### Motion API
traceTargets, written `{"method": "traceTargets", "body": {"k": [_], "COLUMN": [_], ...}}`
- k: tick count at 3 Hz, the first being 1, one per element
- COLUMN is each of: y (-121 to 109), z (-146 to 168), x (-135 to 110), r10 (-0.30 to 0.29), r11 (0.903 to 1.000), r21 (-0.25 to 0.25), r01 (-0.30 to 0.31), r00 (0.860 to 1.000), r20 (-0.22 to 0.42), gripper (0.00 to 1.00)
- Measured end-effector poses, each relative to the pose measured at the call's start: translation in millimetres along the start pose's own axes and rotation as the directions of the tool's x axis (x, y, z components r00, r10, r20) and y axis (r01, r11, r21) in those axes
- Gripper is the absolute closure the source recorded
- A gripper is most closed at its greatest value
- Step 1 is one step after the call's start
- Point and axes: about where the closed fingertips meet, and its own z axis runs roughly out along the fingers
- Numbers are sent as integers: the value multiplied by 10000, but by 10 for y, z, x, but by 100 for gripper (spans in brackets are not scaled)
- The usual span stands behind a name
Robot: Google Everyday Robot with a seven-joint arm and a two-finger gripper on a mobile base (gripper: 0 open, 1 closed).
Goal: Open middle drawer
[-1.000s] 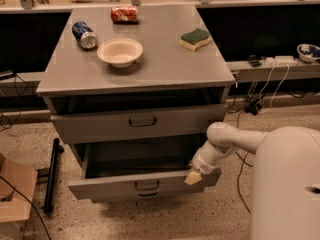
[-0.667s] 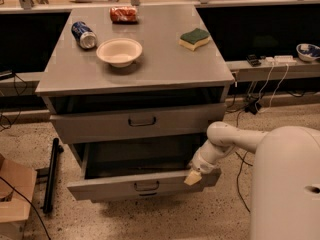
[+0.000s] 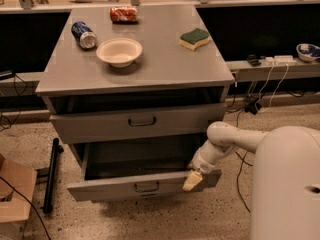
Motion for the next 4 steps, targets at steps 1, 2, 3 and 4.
{"method": "traceTargets", "body": {"k": [1, 2, 3, 4], "y": [118, 564, 605, 604], "z": [-28, 8, -14, -45], "x": [38, 287, 300, 284], "r10": [-364, -1097, -1096, -1099], "r11": [9993, 9938, 9936, 9936], "r21": [5, -234, -316, -320], "r01": [364, 1086, 1080, 1083], "r00": [9993, 9928, 9925, 9924], "r20": [-33, -491, -545, -545], "gripper": [0, 2, 25, 46]}}
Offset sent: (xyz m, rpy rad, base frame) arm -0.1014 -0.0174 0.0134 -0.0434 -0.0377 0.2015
